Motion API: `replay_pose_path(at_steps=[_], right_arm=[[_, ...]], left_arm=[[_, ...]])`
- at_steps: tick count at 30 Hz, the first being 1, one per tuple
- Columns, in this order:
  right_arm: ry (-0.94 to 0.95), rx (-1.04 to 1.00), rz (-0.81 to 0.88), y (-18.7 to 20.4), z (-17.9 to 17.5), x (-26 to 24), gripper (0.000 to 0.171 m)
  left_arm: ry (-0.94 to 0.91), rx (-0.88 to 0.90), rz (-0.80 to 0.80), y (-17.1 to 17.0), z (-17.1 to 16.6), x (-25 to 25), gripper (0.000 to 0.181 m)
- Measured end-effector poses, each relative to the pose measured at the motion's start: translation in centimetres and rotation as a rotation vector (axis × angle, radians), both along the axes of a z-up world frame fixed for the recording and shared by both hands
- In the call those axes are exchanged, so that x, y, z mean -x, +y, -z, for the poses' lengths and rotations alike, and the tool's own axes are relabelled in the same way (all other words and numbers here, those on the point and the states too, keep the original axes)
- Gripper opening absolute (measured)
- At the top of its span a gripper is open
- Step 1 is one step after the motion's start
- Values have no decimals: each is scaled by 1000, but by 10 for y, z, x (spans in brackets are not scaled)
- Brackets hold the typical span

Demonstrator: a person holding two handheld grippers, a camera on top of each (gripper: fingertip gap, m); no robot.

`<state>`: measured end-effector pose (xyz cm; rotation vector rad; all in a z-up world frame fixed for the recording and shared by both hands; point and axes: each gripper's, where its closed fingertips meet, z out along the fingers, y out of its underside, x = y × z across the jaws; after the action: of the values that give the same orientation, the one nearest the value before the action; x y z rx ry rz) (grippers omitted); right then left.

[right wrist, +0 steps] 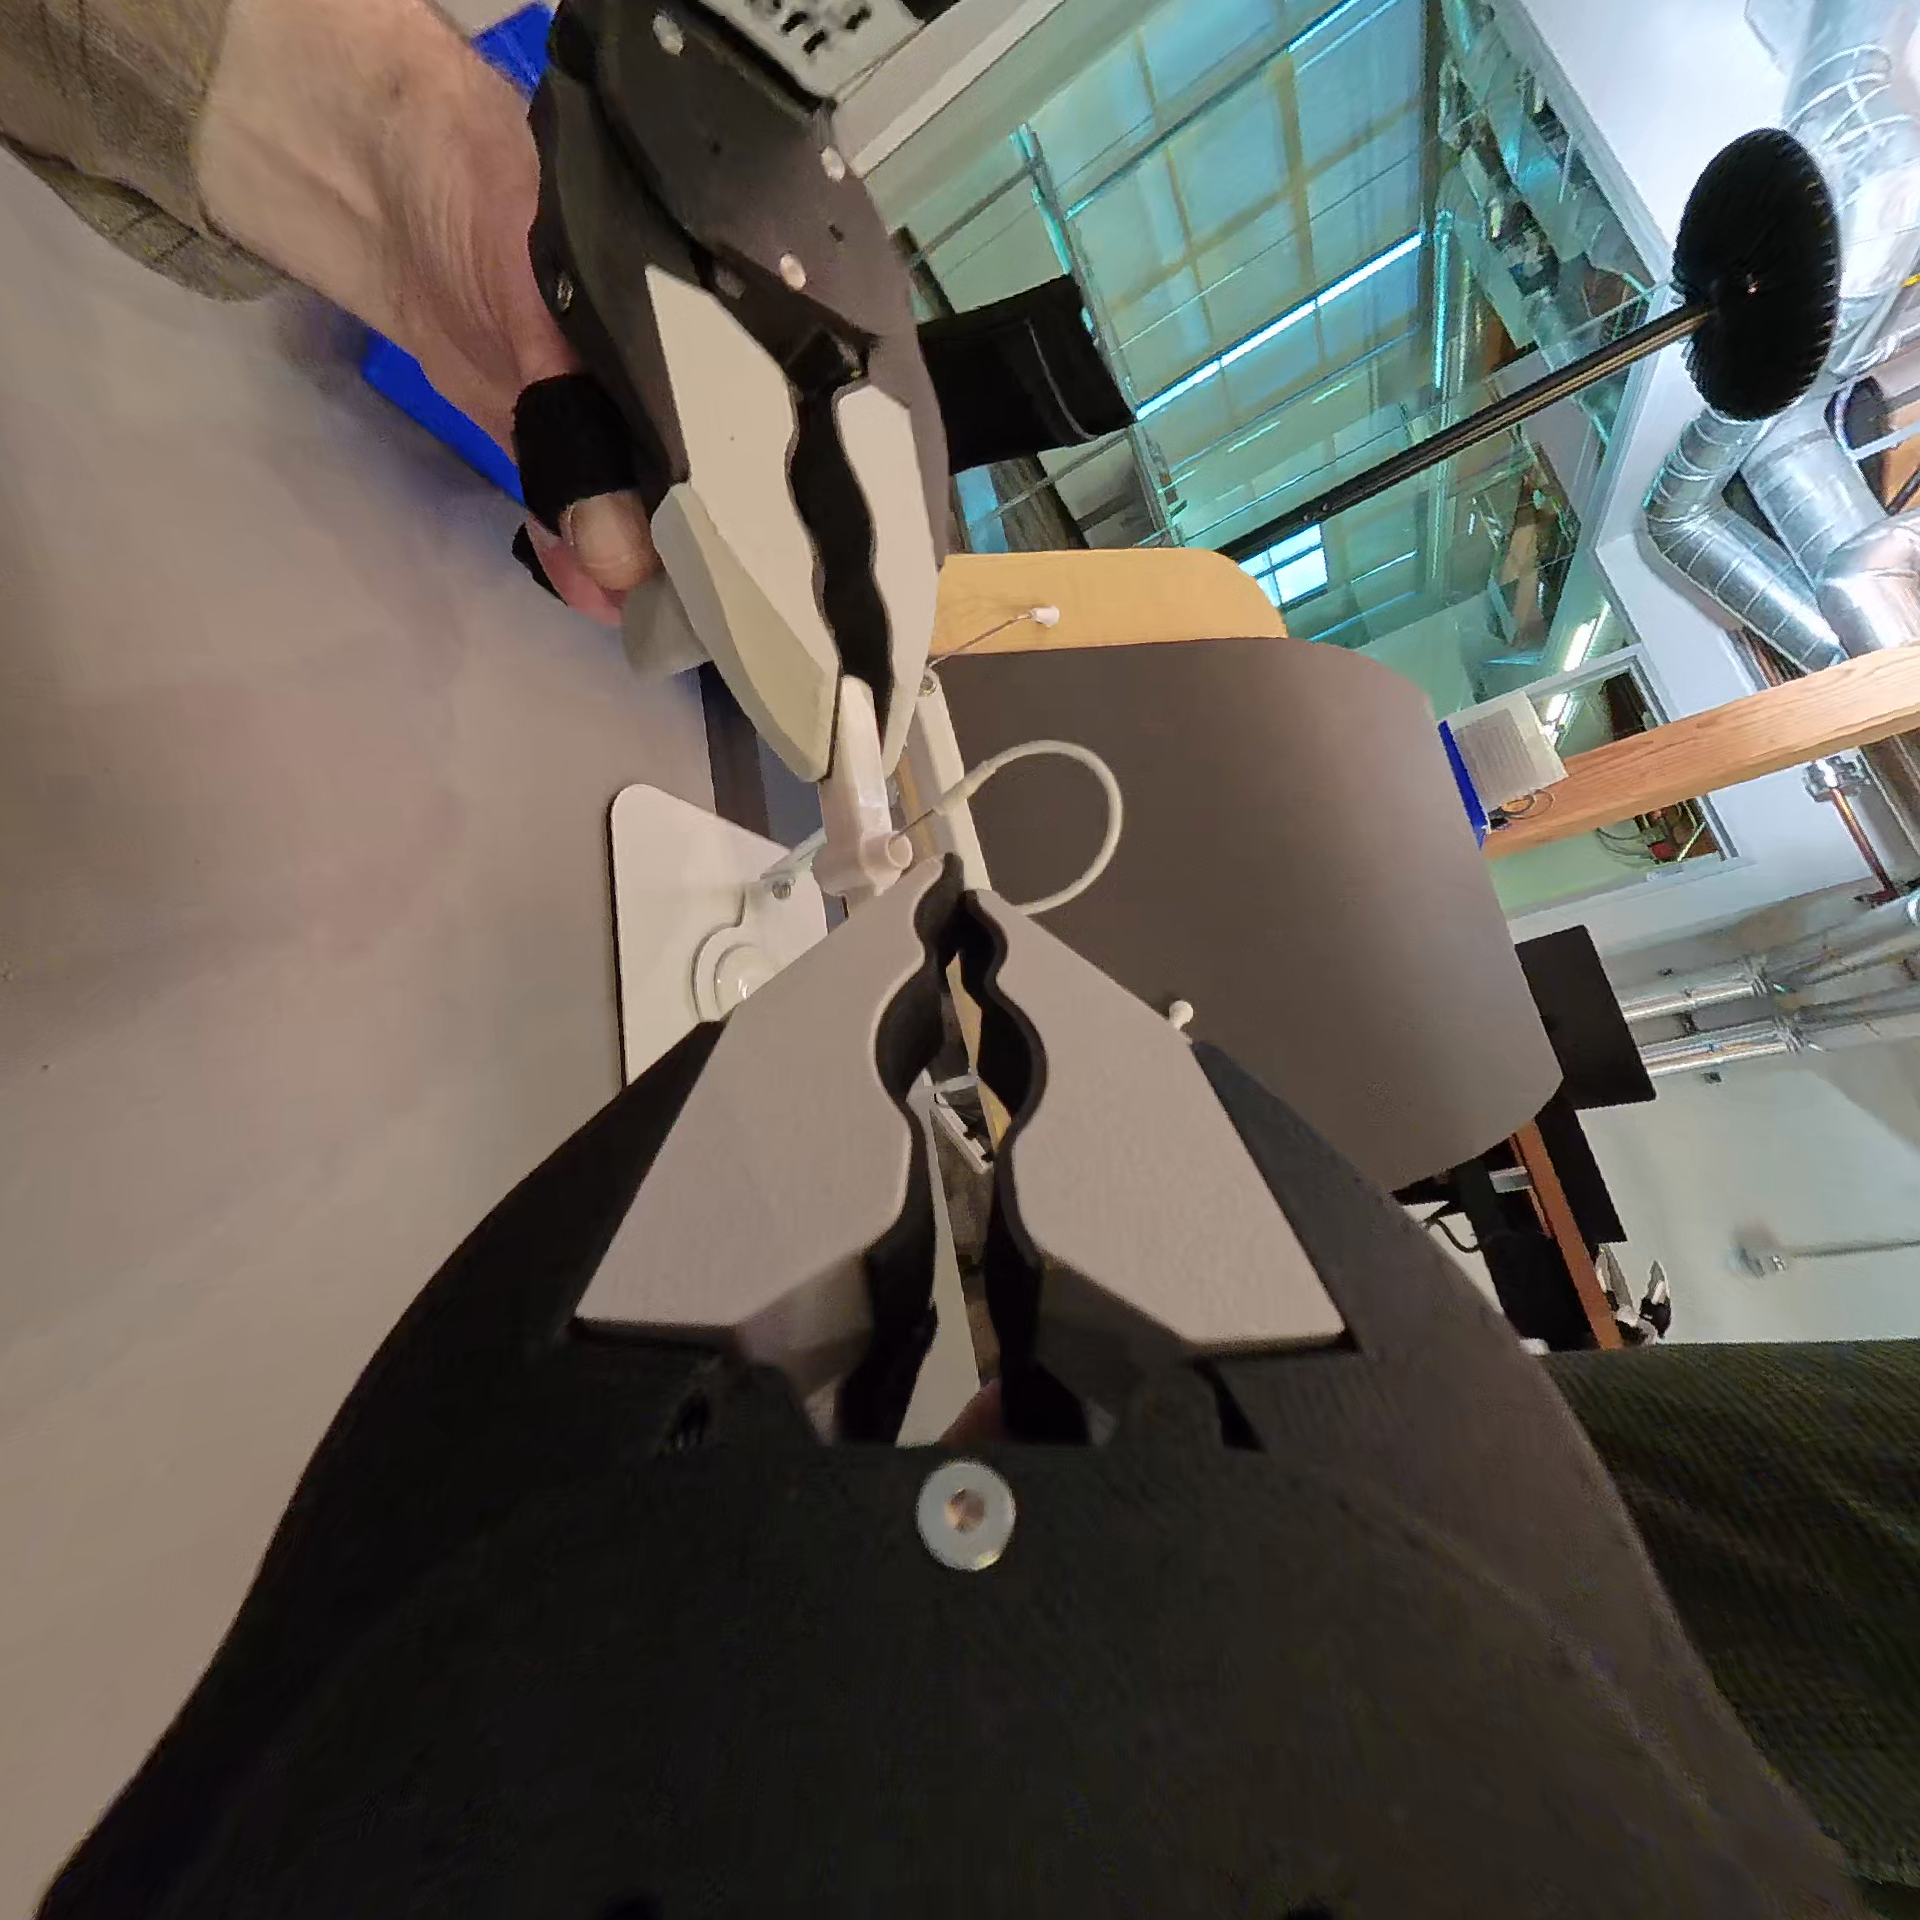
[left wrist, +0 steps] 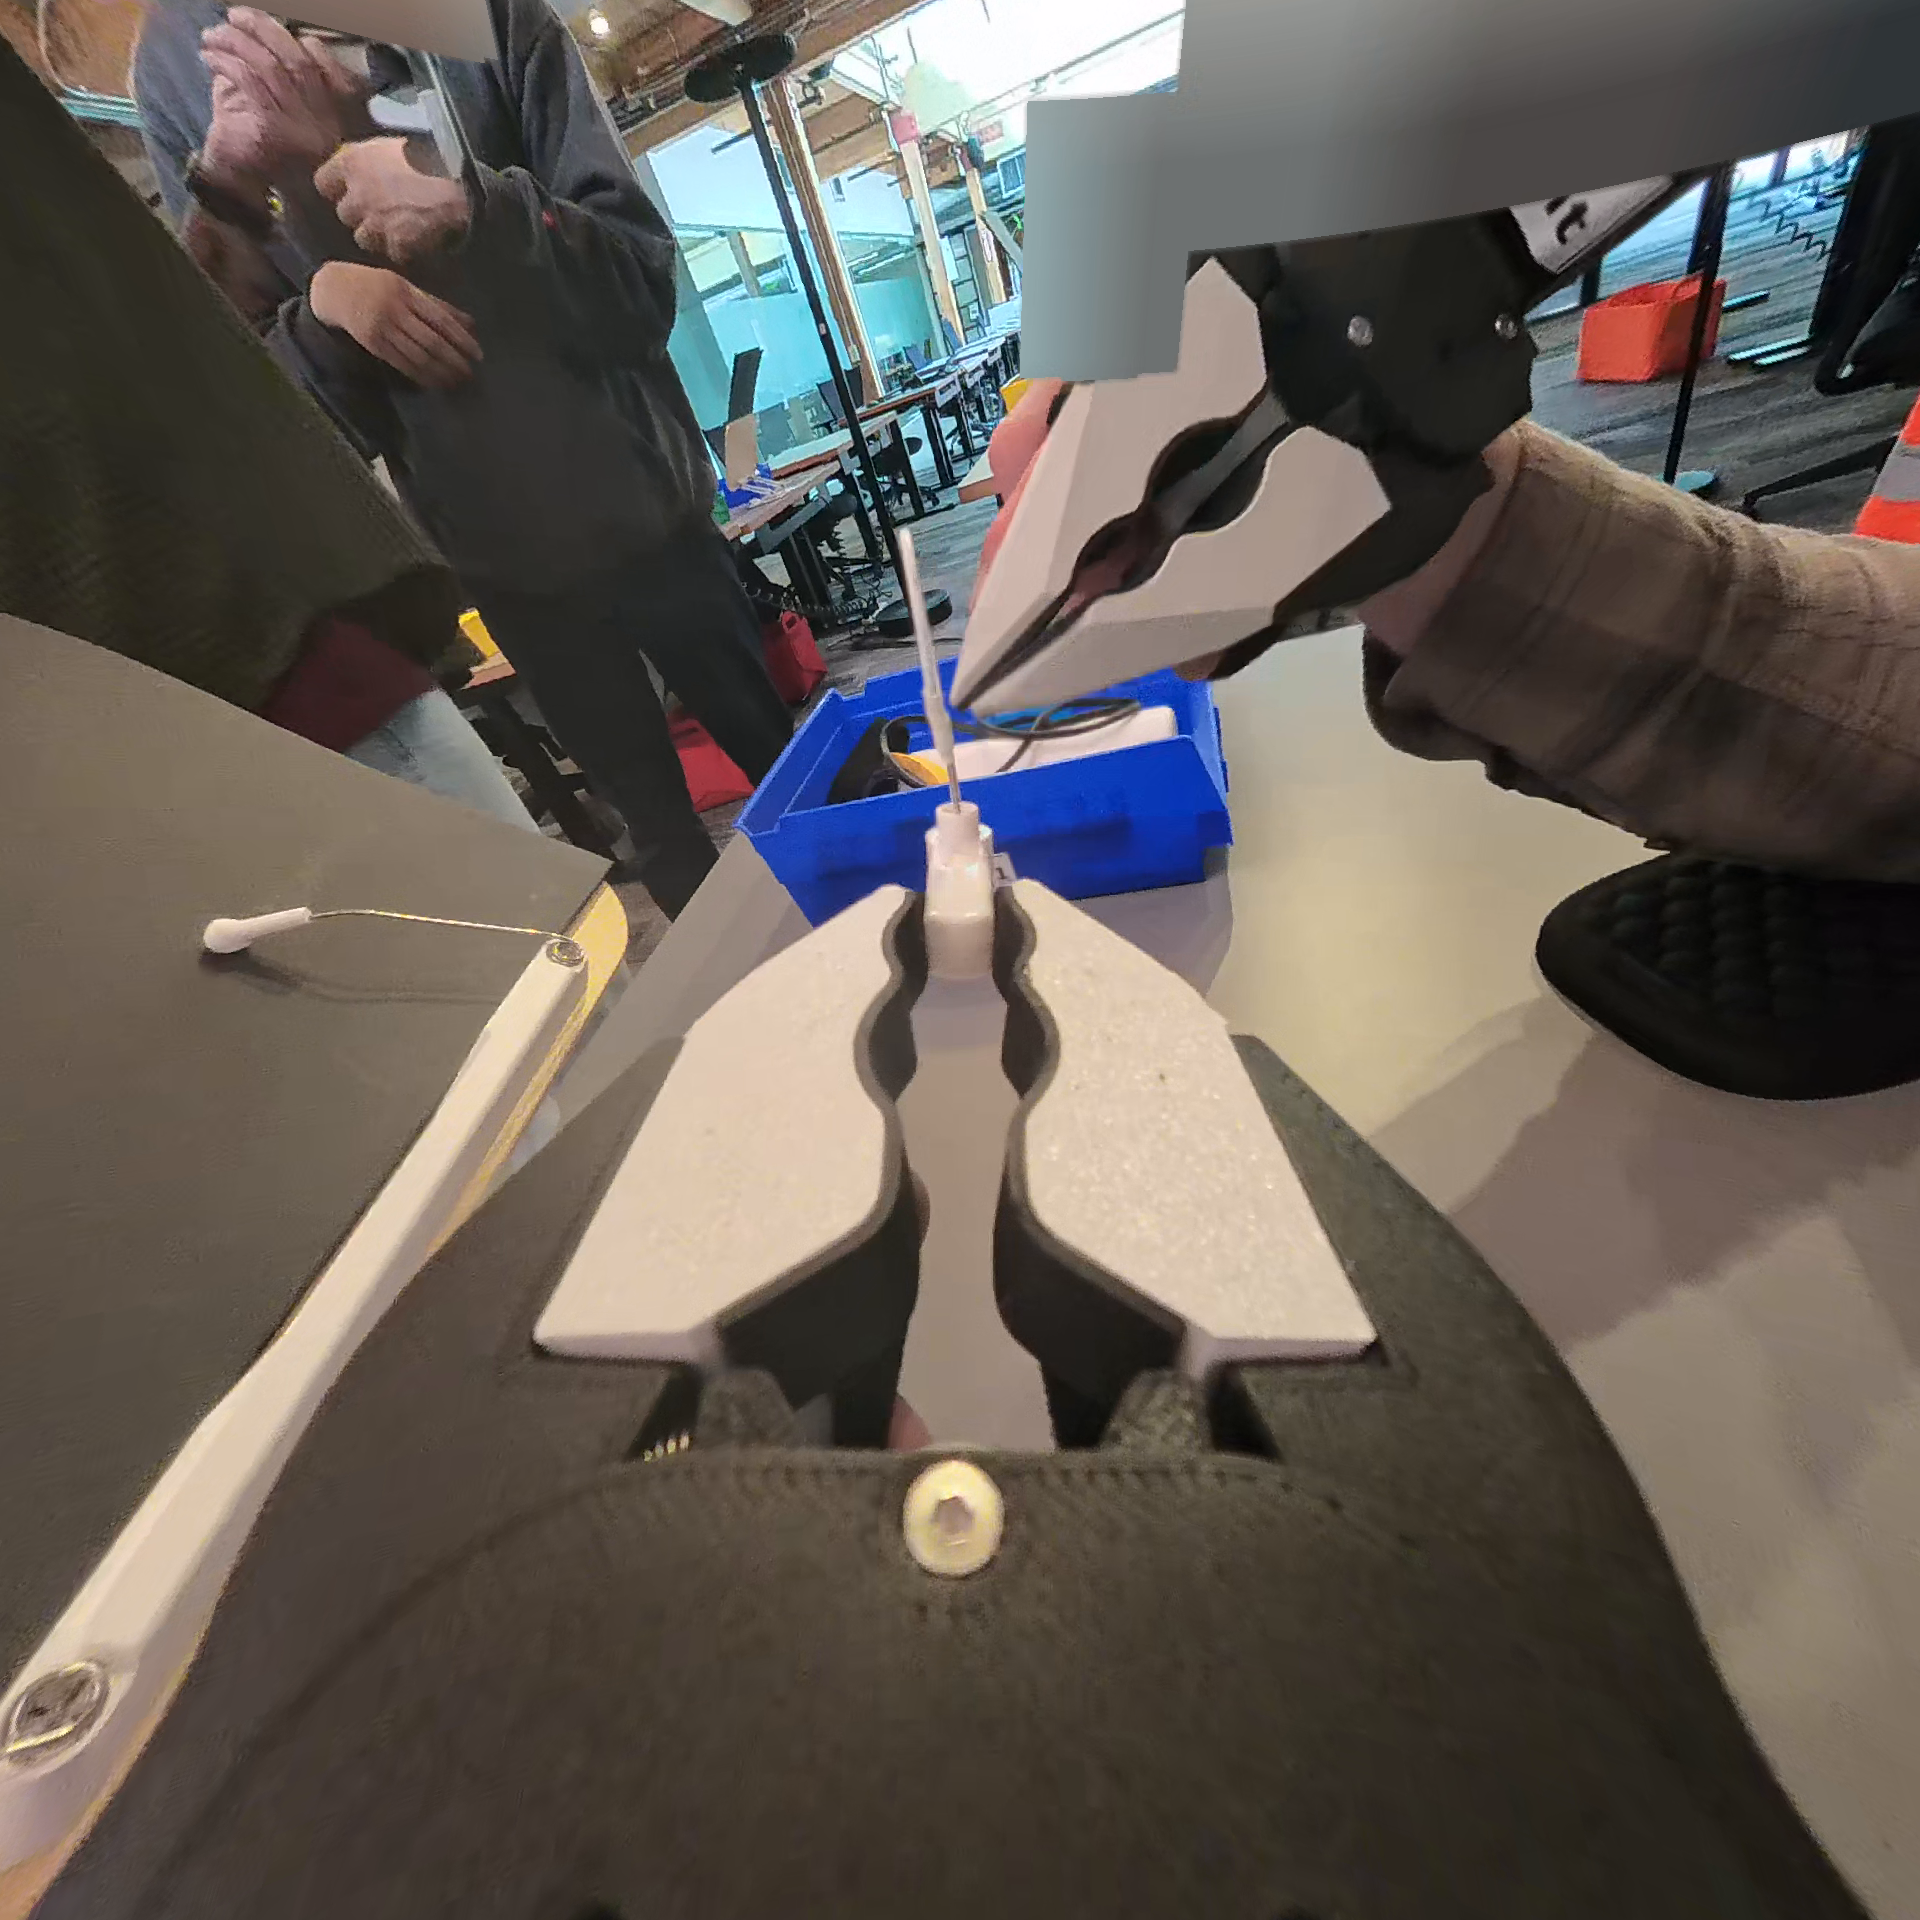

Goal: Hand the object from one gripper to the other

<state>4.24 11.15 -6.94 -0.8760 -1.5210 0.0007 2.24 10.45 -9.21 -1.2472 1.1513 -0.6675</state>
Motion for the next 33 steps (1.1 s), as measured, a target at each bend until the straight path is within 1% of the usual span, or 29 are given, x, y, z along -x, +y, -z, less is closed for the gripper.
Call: replay_pose_path(at_steps=[6,8,11,13,15,16,24,33], right_arm=[[60,68,-44,-10,-8,5,1],[66,81,-43,-11,-8,9,8],[80,84,-15,-7,-7,16,12],[96,97,-11,-6,-7,20,10],[123,95,-3,-4,-9,22,1],[127,102,-5,-4,-10,22,0],[182,191,-44,-6,-16,18,0],[385,387,-169,-5,-31,12,0]], left_arm=[[-2,-21,-25,1,-3,0,12],[1,-28,-34,2,-3,0,12],[9,-47,-49,2,-4,-1,12],[8,-56,-52,1,-5,-1,12],[18,-68,-60,1,-5,-2,12],[18,-74,-64,1,-5,-2,12],[-6,-114,-92,1,-13,0,11],[-64,-167,-129,-1,-28,4,12]])
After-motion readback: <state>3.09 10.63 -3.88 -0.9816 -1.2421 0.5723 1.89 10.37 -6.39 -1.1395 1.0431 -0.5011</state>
